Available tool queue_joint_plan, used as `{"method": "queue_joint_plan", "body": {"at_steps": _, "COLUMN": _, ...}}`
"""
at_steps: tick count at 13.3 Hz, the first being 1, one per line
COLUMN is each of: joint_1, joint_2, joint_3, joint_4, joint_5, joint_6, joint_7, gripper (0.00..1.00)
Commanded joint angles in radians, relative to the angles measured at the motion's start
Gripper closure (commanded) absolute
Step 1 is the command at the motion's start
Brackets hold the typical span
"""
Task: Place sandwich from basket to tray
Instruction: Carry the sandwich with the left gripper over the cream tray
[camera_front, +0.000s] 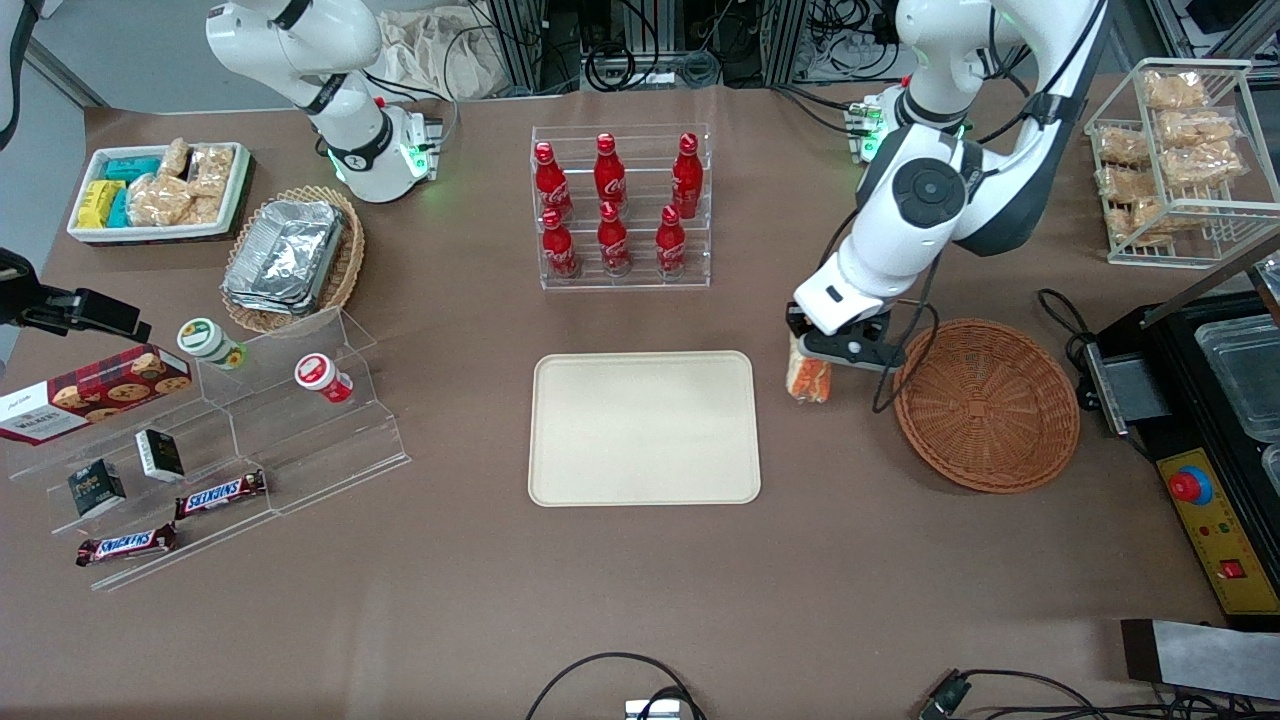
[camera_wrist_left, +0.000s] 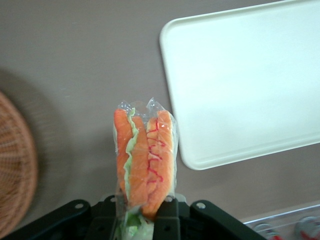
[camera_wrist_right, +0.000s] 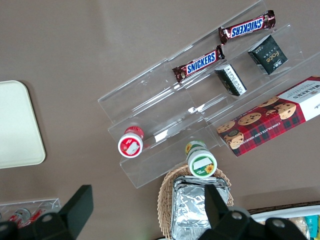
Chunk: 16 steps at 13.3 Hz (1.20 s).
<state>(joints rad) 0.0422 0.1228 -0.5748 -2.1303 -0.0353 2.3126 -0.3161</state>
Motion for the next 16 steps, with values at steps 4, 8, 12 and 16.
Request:
{"method": "queue_joint_plan", "body": {"at_steps": 4, "joint_1": -0.077, "joint_2": 0.153, "joint_3": -0.007, "joint_4": 0.168, "joint_5": 0.034, "joint_6": -0.025, "joint_7": -0.052, "gripper": 0.78}}
{"method": "queue_joint_plan", "body": {"at_steps": 8, "joint_1": -0.126, "joint_2": 0.286, "joint_3": -0.007, "joint_4": 0.274, "joint_5": 0.19, "joint_6": -0.025, "joint_7": -0.217, "gripper": 0.78}}
{"method": "queue_joint_plan", "body": {"at_steps": 12, "joint_1": -0.186, "joint_2": 0.415, "joint_3": -0.004, "joint_4": 0.389, "joint_5": 0.299, "joint_6": -0.027, "joint_7": -0.354, "gripper": 0.78}}
{"method": "queue_joint_plan", "body": {"at_steps": 16, "joint_1": -0.216, "joint_2": 0.483, "joint_3": -0.004, "joint_4": 0.418, "joint_5": 0.402, "joint_6": -0.027, "joint_7": -0.455, "gripper": 0.79}}
